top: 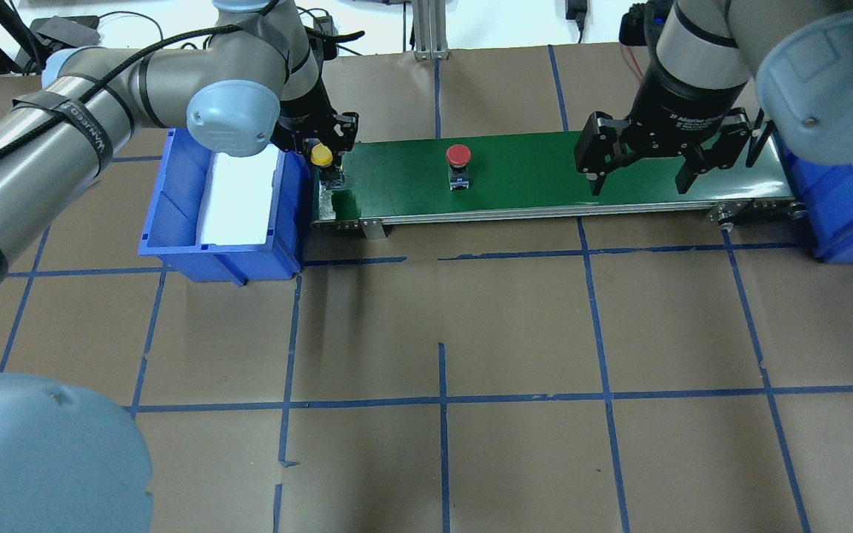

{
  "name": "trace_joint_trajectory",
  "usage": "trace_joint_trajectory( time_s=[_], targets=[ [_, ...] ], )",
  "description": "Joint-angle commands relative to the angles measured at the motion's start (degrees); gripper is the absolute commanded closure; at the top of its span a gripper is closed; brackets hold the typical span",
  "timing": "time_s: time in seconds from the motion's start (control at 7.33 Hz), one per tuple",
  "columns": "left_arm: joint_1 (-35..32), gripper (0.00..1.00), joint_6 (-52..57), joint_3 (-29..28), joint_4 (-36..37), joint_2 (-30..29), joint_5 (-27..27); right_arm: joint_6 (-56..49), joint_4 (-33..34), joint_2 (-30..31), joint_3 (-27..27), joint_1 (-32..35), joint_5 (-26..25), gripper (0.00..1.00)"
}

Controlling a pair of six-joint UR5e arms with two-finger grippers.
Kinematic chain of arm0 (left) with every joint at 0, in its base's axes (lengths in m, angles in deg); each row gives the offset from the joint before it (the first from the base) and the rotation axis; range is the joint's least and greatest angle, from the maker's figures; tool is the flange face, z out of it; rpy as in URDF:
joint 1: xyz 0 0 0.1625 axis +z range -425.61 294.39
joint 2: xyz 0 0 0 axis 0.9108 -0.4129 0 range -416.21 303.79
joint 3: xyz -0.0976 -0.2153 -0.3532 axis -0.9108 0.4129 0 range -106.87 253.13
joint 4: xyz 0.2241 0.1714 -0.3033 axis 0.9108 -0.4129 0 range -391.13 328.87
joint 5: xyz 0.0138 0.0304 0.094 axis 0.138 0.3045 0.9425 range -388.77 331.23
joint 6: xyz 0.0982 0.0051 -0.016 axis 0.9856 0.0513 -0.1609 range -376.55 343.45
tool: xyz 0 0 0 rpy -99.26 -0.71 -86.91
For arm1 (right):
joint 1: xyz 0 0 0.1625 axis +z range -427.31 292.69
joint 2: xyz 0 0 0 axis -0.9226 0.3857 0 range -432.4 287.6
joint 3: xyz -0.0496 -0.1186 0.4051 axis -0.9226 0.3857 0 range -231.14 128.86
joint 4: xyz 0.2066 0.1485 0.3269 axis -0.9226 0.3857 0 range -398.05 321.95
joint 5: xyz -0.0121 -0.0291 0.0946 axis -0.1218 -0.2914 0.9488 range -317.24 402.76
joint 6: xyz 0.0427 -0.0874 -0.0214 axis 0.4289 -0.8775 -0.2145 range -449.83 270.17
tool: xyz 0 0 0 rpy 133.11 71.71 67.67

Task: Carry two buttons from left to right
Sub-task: 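Carry the yellow button onto the belt and lower it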

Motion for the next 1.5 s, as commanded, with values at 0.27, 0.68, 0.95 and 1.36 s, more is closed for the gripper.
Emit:
trace_joint_trajectory(
  time_s=[0.27,0.68,0.95,1.36],
  targets=[
    [0.0,0.69,0.0,0.0,0.9,-0.3,0.0,0.0,0.0,0.0,0.0,0.0,0.0,0.00],
    [0.0,0.69,0.0,0.0,3.1,-1.6,0.0,0.0,0.0,0.0,0.0,0.0,0.0,0.00],
    [0.0,0.67,0.0,0.9,3.4,-1.7,0.0,0.0,0.0,0.0,0.0,0.0,0.0,0.00],
    [0.0,0.00,0.6,1.5,3.4,-0.9,-1.2,0.0,0.0,0.0,0.0,0.0,-0.1,0.00]
  ],
)
